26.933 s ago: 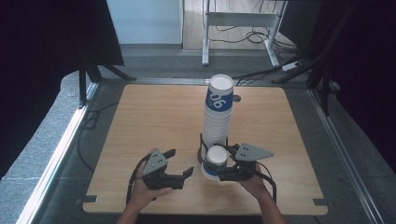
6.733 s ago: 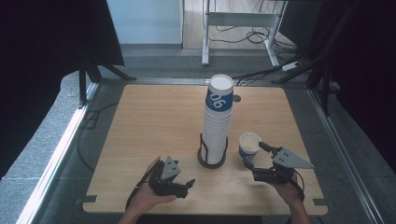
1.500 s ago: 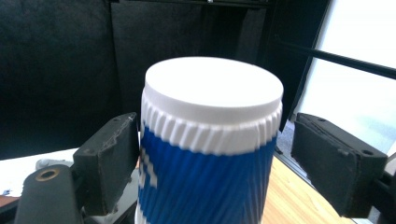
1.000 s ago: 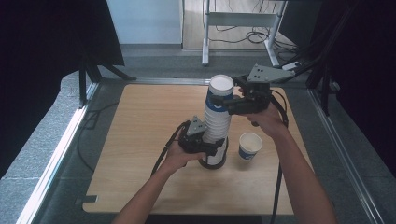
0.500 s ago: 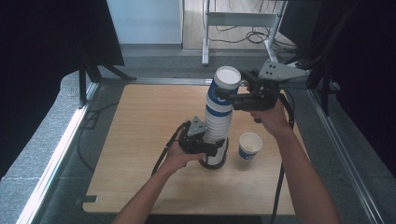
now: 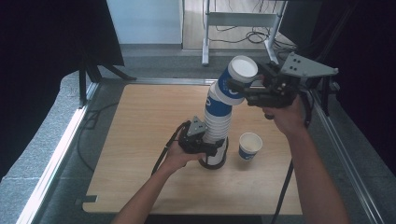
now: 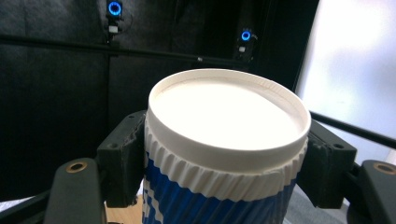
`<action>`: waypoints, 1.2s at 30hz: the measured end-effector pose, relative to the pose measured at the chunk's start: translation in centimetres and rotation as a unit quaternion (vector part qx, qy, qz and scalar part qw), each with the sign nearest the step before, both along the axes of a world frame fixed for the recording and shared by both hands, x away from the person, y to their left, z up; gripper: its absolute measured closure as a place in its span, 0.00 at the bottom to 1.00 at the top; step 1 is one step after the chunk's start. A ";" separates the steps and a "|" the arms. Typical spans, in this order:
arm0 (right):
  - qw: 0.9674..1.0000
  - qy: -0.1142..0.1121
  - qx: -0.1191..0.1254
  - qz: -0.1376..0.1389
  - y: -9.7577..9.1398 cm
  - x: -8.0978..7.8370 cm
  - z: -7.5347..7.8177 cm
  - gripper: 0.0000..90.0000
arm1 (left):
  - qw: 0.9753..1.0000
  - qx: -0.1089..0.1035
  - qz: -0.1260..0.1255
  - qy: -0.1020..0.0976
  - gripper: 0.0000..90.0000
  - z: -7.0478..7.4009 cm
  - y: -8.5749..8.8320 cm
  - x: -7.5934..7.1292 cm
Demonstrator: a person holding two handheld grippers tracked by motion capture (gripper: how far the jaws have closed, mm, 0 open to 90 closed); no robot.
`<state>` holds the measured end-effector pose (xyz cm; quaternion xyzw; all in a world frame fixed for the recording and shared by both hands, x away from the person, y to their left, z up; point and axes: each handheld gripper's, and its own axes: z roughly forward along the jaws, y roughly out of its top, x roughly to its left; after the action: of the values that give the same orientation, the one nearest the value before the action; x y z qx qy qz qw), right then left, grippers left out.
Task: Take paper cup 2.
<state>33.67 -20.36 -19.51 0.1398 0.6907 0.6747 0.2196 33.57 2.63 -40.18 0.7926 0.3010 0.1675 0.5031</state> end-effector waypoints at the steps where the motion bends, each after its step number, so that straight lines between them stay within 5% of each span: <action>1: 1.000 -0.004 0.003 -0.001 -0.3 -0.2 0.2 0.30 | 1.000 0.001 0.000 -0.001 0.15 0.0 0.0 0.0; 7: 1.000 -0.016 0.004 0.001 -2.0 -1.6 0.5 0.31 | 1.000 0.002 0.000 -0.002 0.15 0.0 0.0 0.0; 17: 1.000 -0.011 0.002 -0.002 -4.5 -2.8 -1.1 0.30 | 1.000 0.002 0.002 0.000 0.15 0.0 0.0 -0.1; 36: 1.000 0.013 -0.017 0.005 -5.6 -3.3 -4.9 0.30 | 1.000 -0.001 0.005 -0.001 0.15 0.0 -0.1 -0.2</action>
<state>30.37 -25.98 -24.43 0.1419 0.7057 0.6618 0.2097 33.41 2.54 -40.19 0.7906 0.3050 0.1703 0.5029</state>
